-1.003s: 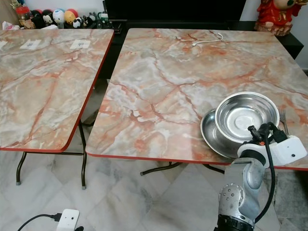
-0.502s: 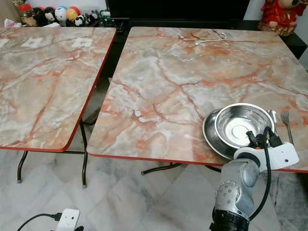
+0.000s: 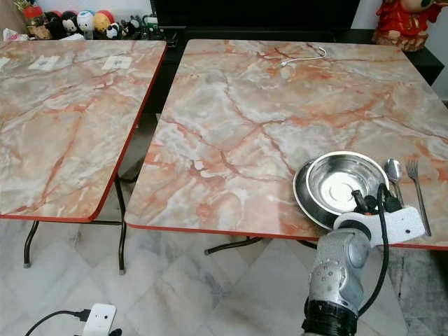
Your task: Setting the table
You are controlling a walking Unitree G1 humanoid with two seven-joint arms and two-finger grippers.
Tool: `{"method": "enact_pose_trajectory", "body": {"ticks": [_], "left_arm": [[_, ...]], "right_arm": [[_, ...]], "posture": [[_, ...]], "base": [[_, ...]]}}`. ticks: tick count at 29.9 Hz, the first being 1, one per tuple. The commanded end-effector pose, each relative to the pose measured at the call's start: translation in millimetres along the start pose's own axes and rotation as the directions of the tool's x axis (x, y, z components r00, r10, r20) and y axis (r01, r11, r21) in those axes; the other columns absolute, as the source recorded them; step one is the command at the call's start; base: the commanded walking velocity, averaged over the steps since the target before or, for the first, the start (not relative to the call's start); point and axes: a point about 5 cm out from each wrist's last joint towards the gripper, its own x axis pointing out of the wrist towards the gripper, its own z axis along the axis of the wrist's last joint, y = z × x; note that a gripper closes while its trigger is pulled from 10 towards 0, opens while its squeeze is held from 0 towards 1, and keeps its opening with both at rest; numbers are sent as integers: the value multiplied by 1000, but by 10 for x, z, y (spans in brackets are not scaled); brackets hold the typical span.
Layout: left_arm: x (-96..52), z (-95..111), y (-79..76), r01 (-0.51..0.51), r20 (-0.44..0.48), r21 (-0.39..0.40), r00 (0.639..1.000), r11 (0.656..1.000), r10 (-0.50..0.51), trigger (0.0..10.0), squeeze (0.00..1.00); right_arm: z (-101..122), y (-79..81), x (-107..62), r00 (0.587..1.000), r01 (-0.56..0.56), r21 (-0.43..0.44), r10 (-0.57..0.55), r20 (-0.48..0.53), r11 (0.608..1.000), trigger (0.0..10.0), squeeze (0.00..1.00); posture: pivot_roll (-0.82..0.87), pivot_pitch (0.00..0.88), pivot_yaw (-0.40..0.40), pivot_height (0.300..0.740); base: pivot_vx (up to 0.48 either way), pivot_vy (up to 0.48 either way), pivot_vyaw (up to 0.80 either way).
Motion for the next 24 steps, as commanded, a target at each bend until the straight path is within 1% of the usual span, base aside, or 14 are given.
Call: {"method": "enact_pose_trajectory", "body": {"ticks": [1, 2, 3, 4, 6, 8, 10, 11, 12, 24], "left_arm": [[-24, -90, 28, -3, -31, 18, 1000, 1000, 4, 10000, 0], [-25, -91, 27, -2, -31, 19, 1000, 1000, 3, 10000, 0], [-25, -91, 27, -2, -31, 19, 1000, 1000, 3, 10000, 0], [-25, -92, 28, -2, -31, 19, 1000, 1000, 3, 10000, 0], [-26, -94, 29, -2, -32, 19, 999, 1000, 3, 10000, 0], [-27, -98, 32, -2, -33, 20, 999, 1000, 3, 10000, 0], [-27, -99, 32, -2, -33, 21, 999, 1000, 3, 10000, 0], [-27, -99, 32, -2, -34, 21, 999, 1000, 3, 10000, 0], [-27, -99, 33, -2, -34, 22, 999, 1000, 2, 10000, 0], [-24, -90, 39, -1, -32, 22, 999, 1000, 2, 10000, 0]], "right_arm": [[-7, -29, 17, 1000, 12, -1, -12, -7, 1000, 10000, 133], [-13, -32, 17, 1000, 15, 9, -15, -9, 1000, 10000, 267], [-13, -32, 17, 1000, 15, 9, -15, -9, 1000, 10000, 267], [-16, -33, 16, 1000, 15, 9, -15, -10, 1000, 10000, 490], [-19, -35, 16, 1000, 16, 8, -16, -11, 1000, 10000, 510], [-22, -39, 21, 1000, 21, 9, -21, -11, 1000, 10000, 443], [-23, -39, 24, 1000, 22, 9, -21, -11, 1000, 10000, 435], [-22, -39, 25, 1000, 22, 7, -22, -11, 1000, 10000, 106], [-22, -38, 27, 1000, 23, 6, -23, -11, 1000, 10000, 0], [-15, -47, 14, 999, 35, 13, -35, -12, 999, 10000, 0]], "posture": [[-23, 115, 18, 740], [-23, 115, 18, 740], [-23, 115, 18, 740], [-21, 114, 17, 740], [-21, 112, 18, 740], [-21, 107, 19, 740], [-20, 106, 20, 740], [-20, 106, 20, 740], [-20, 105, 20, 740], [-29, 125, 23, 740]], "base": [[0, 0, 0], [0, 0, 0], [0, 0, 0], [0, 0, 0], [0, 0, 0], [0, 0, 0], [0, 0, 0], [0, 0, 0], [0, 0, 0], [0, 0, 0]]}}
